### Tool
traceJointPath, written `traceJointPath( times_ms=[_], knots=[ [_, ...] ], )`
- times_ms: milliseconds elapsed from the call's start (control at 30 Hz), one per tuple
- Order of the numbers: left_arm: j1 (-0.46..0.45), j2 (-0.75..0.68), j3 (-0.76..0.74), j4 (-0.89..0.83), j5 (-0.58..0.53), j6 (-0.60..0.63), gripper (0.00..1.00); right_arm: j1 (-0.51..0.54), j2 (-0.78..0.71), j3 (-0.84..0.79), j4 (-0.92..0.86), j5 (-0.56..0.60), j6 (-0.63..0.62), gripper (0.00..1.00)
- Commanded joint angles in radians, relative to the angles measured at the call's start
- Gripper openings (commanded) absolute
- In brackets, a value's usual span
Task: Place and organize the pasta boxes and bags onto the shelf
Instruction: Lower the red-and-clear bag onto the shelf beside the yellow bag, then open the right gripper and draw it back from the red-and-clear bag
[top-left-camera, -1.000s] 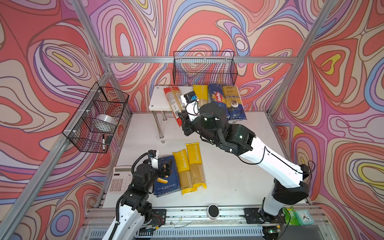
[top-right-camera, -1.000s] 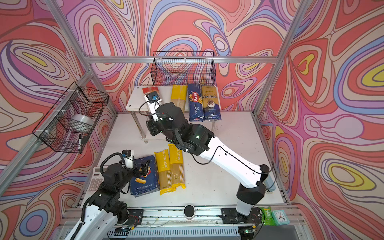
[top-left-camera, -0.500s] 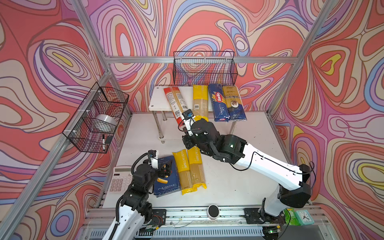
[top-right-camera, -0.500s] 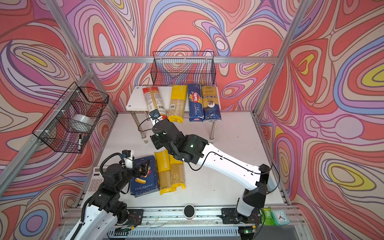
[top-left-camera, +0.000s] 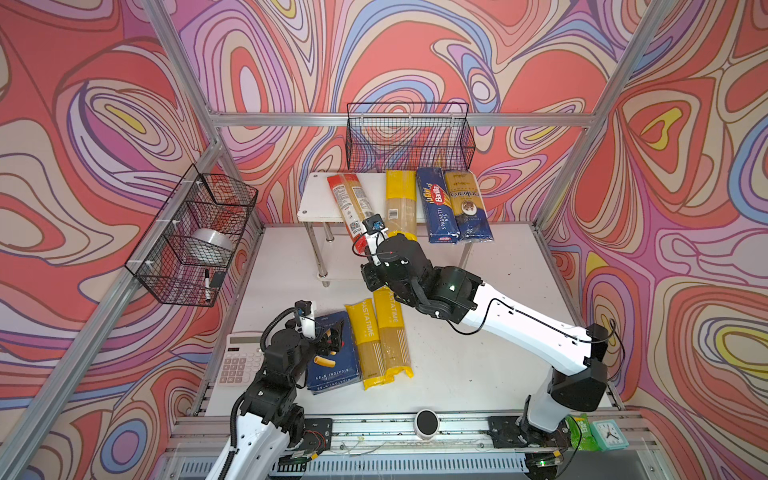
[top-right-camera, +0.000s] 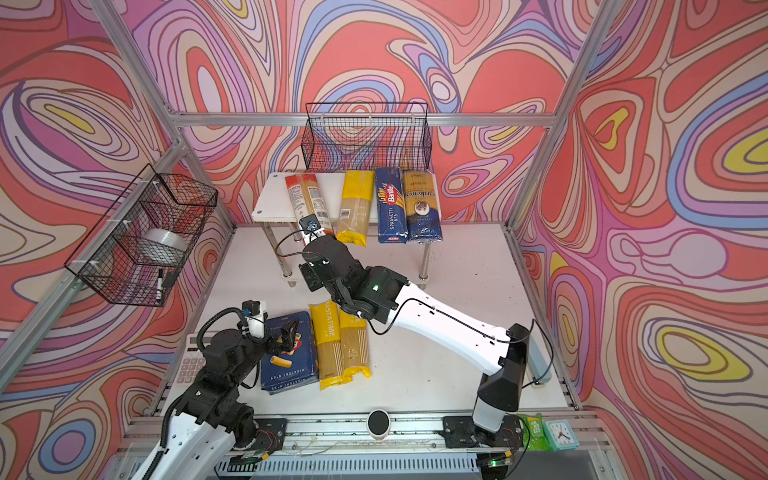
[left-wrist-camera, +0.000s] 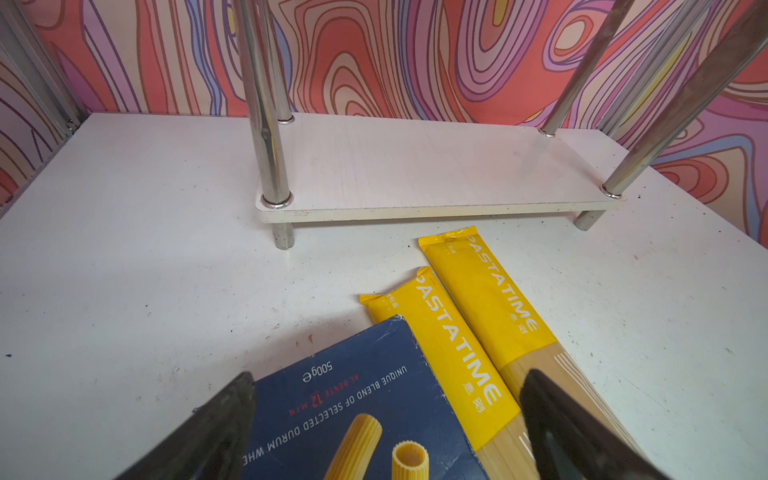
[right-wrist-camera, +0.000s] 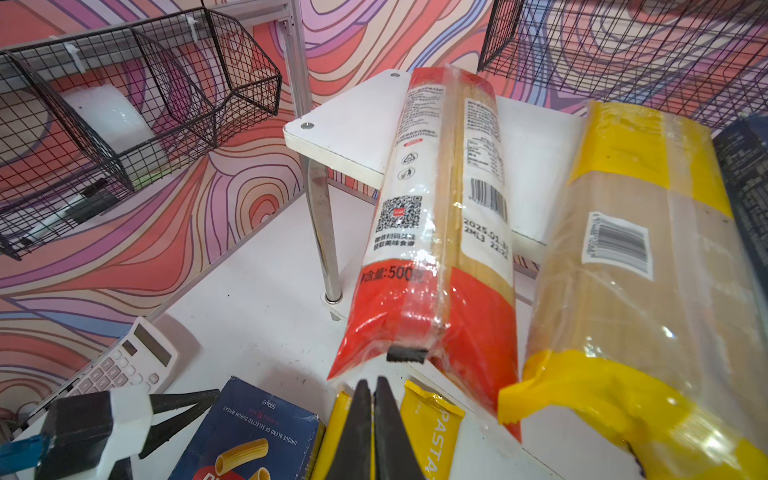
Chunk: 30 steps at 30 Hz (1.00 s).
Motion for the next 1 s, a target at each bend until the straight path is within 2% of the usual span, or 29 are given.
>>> traceJointPath(
  times_ms=[0, 367, 667, 967],
  knots=[
    [-0.002, -0.008, -0.013, -0.009, 0.001, 0.003, 1.00, -0.017, 0.019, 0.014, 0.022, -0.019, 0.010, 0.00],
    [-0.002, -0.014, -0.014, -0.012, 0.001, 0.002, 1.00, -0.052, 0.092, 0.067, 0.039, -0.069, -0.002, 0.00],
    [-0.002, -0.026, -0.016, -0.015, 0.000, 0.002, 1.00, -0.060, 0.202, 0.205, 0.019, -0.106, -0.025, 0.00],
    [-0.002, -0.040, -0.020, -0.019, -0.002, 0.002, 1.00, -0.119, 0.283, 0.301, 0.004, -0.200, 0.005, 0.00]
  ],
)
